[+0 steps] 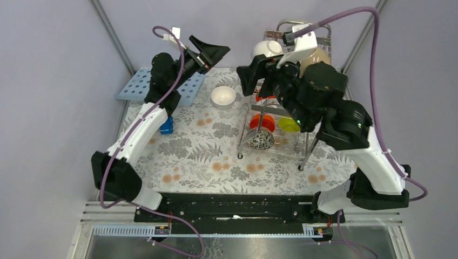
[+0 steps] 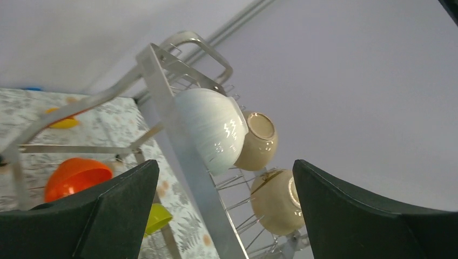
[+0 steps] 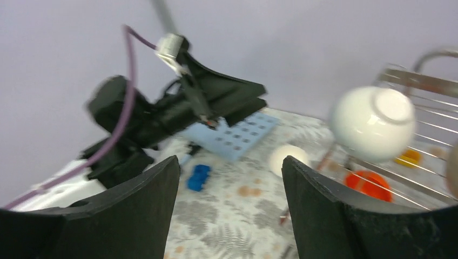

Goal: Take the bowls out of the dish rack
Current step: Pick up the bowl from the dish rack.

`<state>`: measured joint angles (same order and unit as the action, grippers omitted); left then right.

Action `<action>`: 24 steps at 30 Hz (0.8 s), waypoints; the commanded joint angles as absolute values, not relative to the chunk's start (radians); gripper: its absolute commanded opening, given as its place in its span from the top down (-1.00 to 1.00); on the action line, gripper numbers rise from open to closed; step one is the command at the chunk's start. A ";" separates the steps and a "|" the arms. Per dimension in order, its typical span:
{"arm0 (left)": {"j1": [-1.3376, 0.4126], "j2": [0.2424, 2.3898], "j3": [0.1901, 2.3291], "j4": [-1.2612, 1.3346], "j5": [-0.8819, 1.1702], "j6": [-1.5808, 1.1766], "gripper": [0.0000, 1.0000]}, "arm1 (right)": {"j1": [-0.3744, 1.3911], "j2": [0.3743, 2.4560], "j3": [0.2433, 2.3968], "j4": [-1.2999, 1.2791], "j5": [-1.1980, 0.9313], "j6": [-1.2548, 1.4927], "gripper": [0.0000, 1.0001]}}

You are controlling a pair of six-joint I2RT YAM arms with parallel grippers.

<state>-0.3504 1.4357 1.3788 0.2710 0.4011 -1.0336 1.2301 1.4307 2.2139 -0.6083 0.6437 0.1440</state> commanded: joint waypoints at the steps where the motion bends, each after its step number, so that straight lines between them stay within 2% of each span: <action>1: -0.344 1.551 1.482 0.456 0.575 -1.186 -0.97 | 1.114 1.421 2.118 -0.583 0.709 0.149 -0.51; 5: -0.343 1.644 1.549 0.488 0.629 -1.239 -0.96 | 1.011 1.375 2.023 -0.509 0.712 0.217 -0.46; 14: -0.348 1.845 1.639 0.733 0.721 -1.463 -0.83 | 0.740 1.429 2.050 -0.563 0.539 0.365 -0.47; 24: -0.355 1.962 1.722 0.770 0.762 -1.503 -0.76 | 0.562 1.516 2.082 -0.557 0.335 0.464 -0.52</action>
